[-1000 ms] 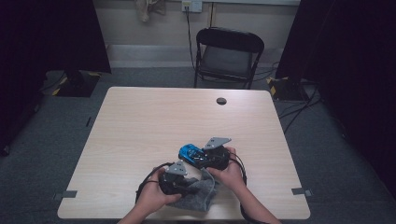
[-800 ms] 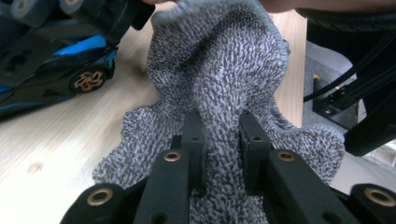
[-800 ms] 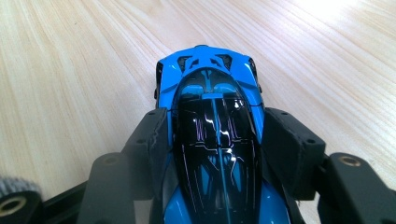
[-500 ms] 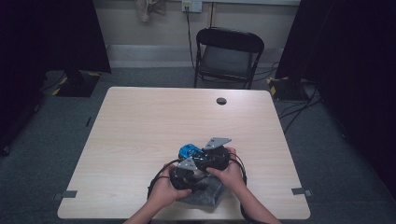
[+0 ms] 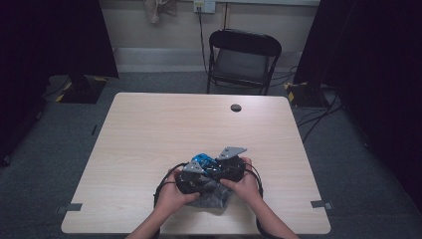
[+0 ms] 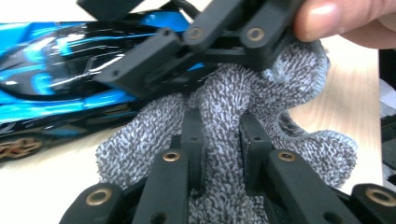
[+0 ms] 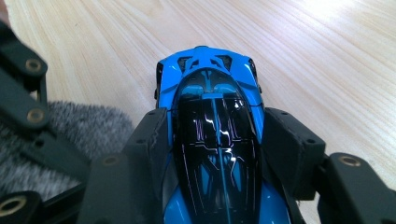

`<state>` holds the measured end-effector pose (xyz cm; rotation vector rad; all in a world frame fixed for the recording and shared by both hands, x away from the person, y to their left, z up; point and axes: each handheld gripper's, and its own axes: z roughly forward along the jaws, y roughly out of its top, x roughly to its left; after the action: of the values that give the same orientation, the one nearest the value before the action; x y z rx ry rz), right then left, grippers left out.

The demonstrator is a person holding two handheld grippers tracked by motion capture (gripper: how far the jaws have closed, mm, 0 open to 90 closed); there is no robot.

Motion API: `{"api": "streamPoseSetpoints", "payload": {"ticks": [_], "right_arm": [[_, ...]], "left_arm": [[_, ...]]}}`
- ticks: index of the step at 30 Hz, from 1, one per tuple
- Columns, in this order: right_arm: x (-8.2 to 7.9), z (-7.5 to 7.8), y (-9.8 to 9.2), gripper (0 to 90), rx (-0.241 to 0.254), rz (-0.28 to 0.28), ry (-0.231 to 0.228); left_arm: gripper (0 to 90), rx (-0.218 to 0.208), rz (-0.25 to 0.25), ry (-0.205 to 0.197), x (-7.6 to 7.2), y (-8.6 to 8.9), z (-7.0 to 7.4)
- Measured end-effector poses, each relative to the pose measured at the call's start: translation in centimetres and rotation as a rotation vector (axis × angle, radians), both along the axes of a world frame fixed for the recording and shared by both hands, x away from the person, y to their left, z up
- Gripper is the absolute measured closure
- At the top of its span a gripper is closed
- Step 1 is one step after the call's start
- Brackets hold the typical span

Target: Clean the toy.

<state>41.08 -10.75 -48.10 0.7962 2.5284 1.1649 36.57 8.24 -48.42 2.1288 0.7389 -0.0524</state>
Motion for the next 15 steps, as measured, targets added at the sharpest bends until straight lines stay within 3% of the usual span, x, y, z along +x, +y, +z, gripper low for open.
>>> {"api": "streamPoseSetpoints", "payload": {"ticks": [15], "right_arm": [[0.0, 0.0, 0.0, 42.1, 0.001, 0.000, -0.001]], "left_arm": [[76.0, 0.050, 0.051, -0.035, 0.6, 2.2, 0.3]]}}
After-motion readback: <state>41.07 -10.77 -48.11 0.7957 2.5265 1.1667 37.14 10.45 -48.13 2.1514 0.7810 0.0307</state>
